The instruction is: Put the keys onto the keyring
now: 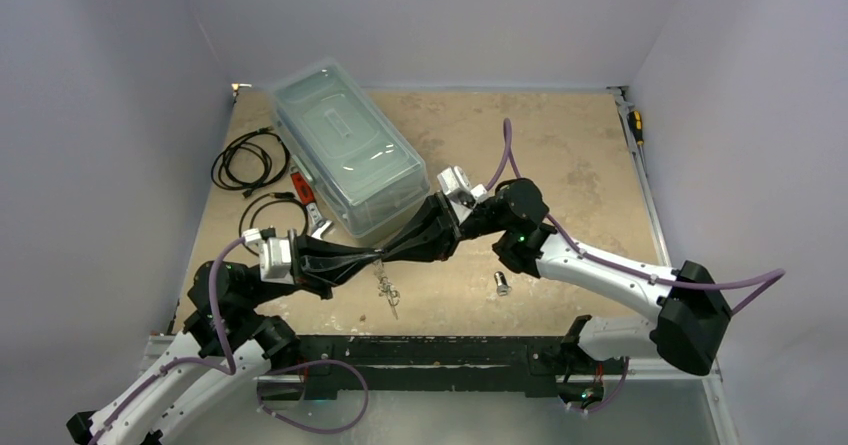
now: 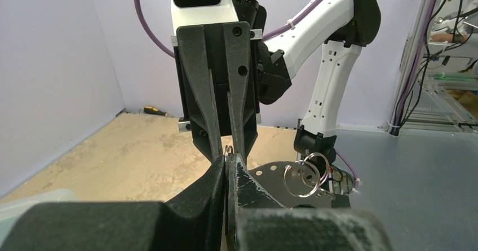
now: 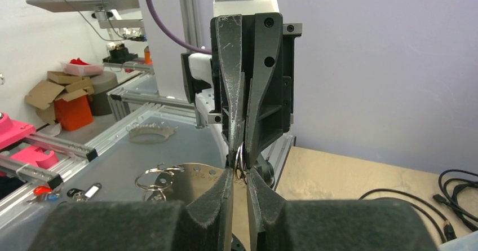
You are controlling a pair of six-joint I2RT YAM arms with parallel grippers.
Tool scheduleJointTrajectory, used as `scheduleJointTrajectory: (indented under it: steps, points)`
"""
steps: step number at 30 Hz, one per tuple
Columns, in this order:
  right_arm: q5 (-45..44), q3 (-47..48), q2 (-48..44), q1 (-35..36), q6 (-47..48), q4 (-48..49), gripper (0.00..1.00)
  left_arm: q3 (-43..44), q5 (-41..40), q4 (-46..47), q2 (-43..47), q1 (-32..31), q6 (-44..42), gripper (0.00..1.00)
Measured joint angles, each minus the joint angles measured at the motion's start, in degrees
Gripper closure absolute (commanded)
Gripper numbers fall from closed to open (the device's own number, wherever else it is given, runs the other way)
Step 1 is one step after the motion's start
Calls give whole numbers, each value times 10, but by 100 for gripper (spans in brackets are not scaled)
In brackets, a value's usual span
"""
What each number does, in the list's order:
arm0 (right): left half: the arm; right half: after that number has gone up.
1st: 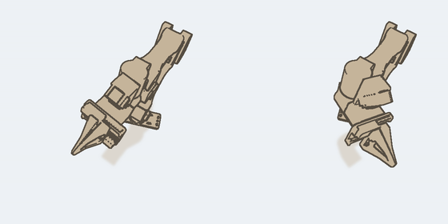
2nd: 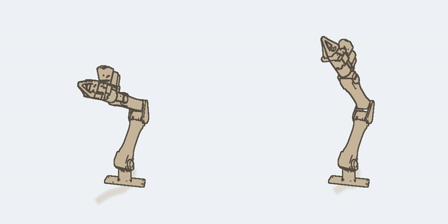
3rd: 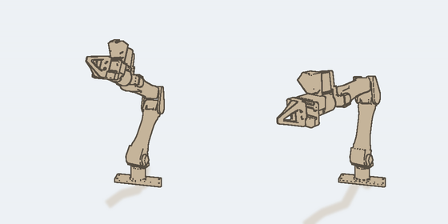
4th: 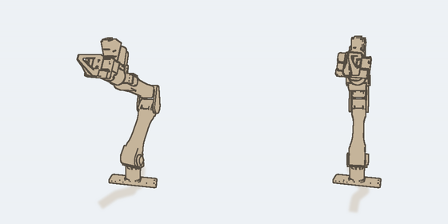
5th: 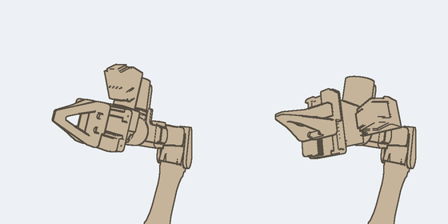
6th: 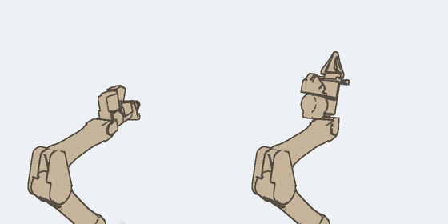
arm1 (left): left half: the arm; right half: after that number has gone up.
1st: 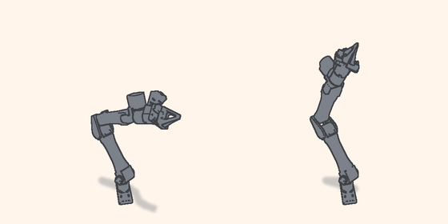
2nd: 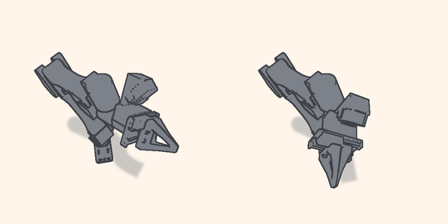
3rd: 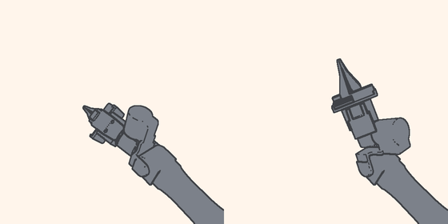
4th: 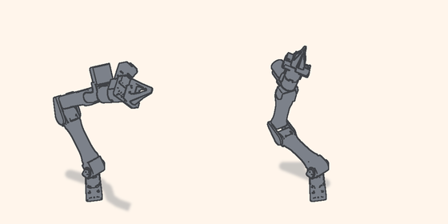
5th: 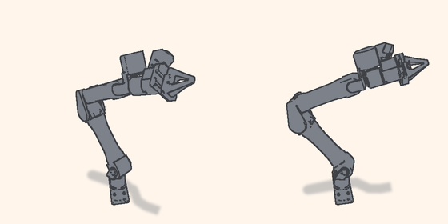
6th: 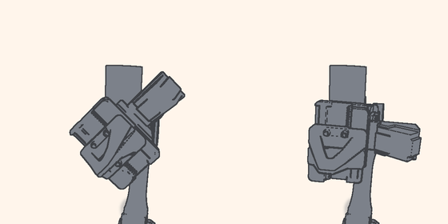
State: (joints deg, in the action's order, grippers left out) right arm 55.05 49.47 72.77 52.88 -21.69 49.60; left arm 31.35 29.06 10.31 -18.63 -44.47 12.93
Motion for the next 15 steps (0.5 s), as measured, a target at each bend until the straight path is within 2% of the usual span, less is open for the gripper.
scheduleJointTrajectory:
  steps: [6,11,14,15]
  points:
    - [1,0,4,0,-8,19,100,0,5,9,0,3,0,100]
    - [13,-3,12,0,-27,47,100,0,8,7,0,5,-1,100]
    - [15,-2,10,0,-16,29,100,4,8,-10,0,5,-6,100]
    - [15,-2,9,0,-10,18,100,5,8,-17,0,5,-7,94]
